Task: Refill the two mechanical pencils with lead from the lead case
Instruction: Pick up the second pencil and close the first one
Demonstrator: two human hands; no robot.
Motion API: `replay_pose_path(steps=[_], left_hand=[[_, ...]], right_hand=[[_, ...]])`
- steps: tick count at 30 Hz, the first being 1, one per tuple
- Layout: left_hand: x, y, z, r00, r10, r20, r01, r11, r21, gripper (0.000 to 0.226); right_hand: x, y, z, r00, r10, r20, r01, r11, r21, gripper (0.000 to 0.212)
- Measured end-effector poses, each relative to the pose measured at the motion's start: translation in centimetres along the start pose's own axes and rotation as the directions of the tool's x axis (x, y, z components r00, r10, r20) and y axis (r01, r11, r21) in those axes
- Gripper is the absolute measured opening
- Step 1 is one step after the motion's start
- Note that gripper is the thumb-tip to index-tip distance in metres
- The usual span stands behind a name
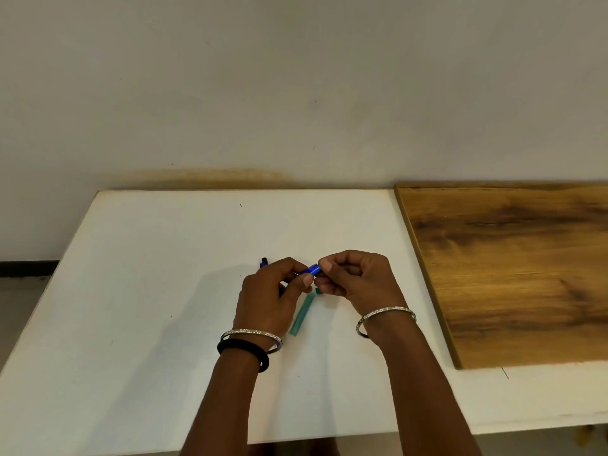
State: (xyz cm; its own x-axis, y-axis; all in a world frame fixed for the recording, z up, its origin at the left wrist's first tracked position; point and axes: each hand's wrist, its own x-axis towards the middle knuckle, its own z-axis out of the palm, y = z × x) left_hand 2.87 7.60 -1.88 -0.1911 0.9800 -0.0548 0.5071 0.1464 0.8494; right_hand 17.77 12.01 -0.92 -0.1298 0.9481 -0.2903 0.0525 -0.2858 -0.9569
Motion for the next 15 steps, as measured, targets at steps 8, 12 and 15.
replay_pose_path(steps=[8,12,15], left_hand=[[0.0,0.0,-0.3,1.0,-0.002,-0.004,0.002,1.0,-0.001,0.014],[0.0,-0.4,-0.6,0.999,-0.032,-0.015,0.032,0.999,-0.017,0.015],[0.0,-0.6,-0.8,0.998,-0.044,-0.039,0.043,0.999,-0.03,0.014]], right_hand=[[0.1,-0.1,0.4,0.998,-0.016,-0.053,0.017,1.0,0.016,0.01],[0.5,0.0,-0.4,0.955,-0.133,-0.267,0.089,0.981,-0.171,0.004],[0.8,0.6,-1.7,0.875,-0.281,-0.395,0.055,0.867,-0.496,0.002]])
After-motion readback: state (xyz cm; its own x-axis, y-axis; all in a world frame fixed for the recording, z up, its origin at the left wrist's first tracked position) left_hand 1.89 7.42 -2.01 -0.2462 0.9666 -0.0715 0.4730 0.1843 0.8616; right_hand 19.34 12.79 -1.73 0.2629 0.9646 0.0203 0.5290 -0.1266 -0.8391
